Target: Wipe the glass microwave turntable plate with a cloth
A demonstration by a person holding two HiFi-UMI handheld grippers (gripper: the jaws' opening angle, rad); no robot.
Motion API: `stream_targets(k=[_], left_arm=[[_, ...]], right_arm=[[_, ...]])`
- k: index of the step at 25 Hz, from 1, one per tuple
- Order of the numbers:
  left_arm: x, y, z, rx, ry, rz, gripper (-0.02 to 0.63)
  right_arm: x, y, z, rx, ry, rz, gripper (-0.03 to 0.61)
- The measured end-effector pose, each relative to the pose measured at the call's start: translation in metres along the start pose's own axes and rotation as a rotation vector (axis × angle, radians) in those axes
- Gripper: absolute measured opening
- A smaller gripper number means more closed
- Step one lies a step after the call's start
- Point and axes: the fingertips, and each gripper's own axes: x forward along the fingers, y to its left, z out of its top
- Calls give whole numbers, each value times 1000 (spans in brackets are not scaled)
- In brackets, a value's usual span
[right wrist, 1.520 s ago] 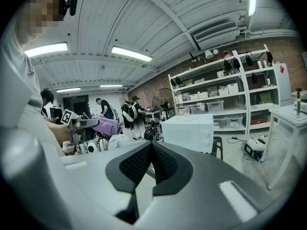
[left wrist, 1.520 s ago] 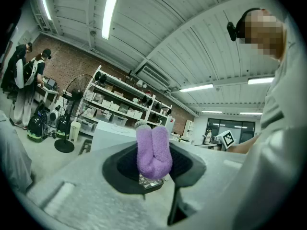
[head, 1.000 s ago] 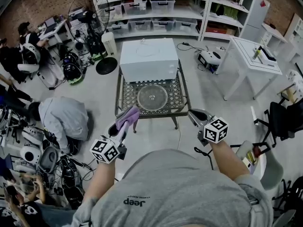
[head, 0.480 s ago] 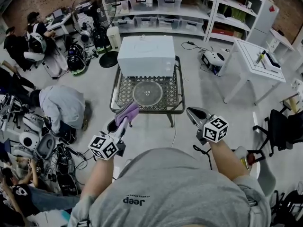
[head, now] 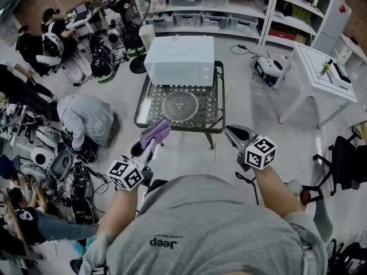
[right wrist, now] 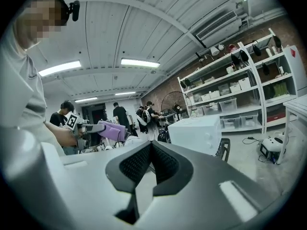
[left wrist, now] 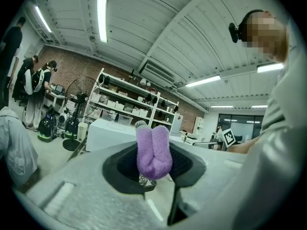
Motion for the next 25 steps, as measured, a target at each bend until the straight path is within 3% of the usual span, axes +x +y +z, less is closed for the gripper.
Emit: stream_targets(k=[4,8,13,17,25], left_arm=[[16,24,3,-5,4,-19,110],[39,77,6,-32,3,-71,110],[86,170,13,-34,16,-185,110],[133,235,28,-61,73,-293,110],[203,316,33,-84,171,-454,110]], right_arm=[[22,-13,-5,15,10,-16,9],[68,-28,-4,31,19,-67,9],[154,-42,8,45,1,-125,9],[220,-52,19,77,13,-189,9],[297,-98,20,104,95,-333,10]])
